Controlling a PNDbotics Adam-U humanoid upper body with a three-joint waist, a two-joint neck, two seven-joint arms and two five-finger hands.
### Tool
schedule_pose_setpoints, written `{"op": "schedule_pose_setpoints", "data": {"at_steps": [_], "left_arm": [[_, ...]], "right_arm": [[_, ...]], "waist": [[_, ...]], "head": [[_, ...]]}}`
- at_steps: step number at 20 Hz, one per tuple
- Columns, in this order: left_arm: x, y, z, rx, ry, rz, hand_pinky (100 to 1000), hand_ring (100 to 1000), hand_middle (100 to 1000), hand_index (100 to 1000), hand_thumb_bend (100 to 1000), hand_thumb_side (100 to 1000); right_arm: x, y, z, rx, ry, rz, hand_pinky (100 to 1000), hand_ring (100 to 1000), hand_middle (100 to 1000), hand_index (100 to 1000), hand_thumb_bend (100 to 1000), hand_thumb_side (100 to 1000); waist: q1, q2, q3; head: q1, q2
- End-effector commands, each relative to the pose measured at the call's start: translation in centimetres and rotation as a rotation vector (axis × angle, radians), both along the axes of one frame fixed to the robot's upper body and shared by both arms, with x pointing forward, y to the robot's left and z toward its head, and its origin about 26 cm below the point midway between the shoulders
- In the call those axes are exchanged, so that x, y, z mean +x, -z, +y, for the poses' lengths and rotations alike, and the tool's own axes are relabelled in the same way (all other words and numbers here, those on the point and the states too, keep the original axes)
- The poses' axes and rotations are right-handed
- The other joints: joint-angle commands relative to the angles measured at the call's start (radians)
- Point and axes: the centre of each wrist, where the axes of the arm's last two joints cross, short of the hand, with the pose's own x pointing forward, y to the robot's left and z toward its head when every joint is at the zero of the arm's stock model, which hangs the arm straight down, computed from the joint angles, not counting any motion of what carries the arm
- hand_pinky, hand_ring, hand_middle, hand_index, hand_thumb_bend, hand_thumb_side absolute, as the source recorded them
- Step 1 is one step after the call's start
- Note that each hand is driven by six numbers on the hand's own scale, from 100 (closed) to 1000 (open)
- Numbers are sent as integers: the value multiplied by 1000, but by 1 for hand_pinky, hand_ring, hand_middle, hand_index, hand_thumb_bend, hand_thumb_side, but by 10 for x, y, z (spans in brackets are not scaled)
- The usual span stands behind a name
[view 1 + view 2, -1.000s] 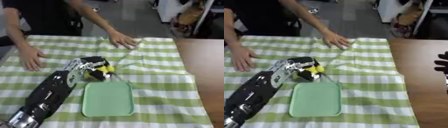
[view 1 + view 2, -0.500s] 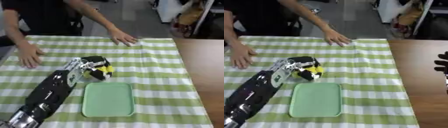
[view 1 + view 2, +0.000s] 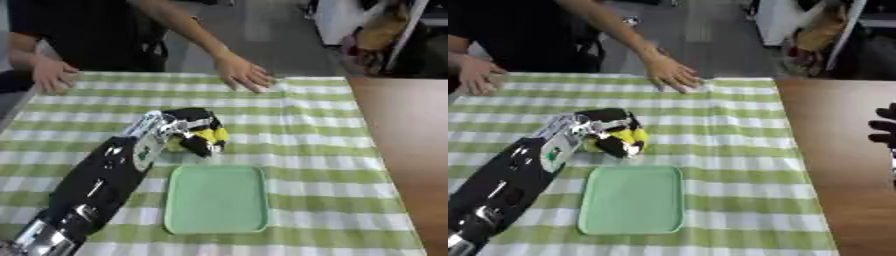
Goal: Pick up objects on the table and place them in the box.
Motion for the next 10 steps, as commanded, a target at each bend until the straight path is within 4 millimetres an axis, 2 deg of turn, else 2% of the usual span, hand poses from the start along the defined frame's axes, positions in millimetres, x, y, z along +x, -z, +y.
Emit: {"op": "schedule_pose_setpoints", "data": {"at_steps": [1,7,8,10], "left_arm": [[3,-22,3,7,5,-52,100,109,474,643,100,451],[2,-29,1,27,16,-70,100,100,429,605,100,458],[2,-30,1,29,18,-71,100,100,429,605,100,483],[2,-33,0,30,22,-73,100,100,427,602,100,459]], "right_arm": [[1,-9,-3,-11,2,-27,691,751,782,898,100,783],[1,-9,-3,-10,4,-27,692,751,782,898,100,783],[1,-9,-3,-10,5,-26,692,751,782,898,100,785],[1,-9,-3,-10,6,-26,692,751,782,898,100,783]], "waist": [[-1,-16,2],[0,-16,3],[0,-16,3],[0,-17,4]], "head": [[2,-11],[1,-11],[1,-10],[0,-10]]}}
